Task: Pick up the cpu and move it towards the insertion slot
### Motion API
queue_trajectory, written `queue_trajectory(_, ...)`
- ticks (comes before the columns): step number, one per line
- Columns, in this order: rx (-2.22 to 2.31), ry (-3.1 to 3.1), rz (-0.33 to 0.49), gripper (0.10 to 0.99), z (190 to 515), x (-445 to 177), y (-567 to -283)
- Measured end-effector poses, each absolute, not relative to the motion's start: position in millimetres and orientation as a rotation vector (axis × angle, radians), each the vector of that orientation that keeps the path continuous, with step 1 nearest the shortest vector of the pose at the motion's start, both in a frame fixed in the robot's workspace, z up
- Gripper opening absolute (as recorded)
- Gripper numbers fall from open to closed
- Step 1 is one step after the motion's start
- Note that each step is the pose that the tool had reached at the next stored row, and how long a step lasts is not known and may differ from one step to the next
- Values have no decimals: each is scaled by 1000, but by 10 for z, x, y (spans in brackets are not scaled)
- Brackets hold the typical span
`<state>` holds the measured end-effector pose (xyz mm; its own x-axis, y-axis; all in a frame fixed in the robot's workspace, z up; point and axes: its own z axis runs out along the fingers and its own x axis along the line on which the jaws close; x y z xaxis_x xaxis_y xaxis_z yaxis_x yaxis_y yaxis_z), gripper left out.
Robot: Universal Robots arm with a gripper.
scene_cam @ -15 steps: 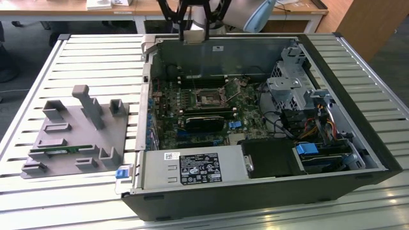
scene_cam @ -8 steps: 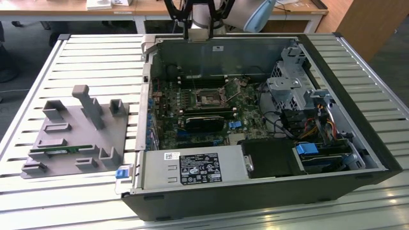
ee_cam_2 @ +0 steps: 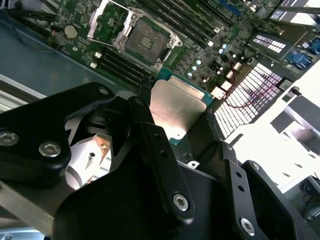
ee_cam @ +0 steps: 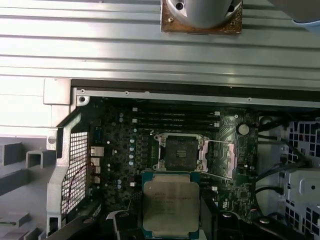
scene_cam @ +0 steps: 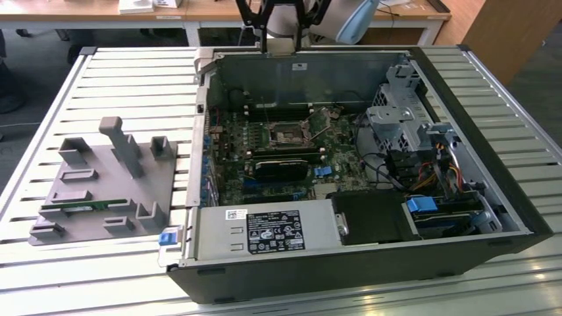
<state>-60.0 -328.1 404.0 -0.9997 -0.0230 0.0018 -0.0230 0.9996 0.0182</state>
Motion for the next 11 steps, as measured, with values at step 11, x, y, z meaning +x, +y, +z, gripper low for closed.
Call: queue_trajectory(11, 36, -3139, -28, 541, 4039, -372, -3245)
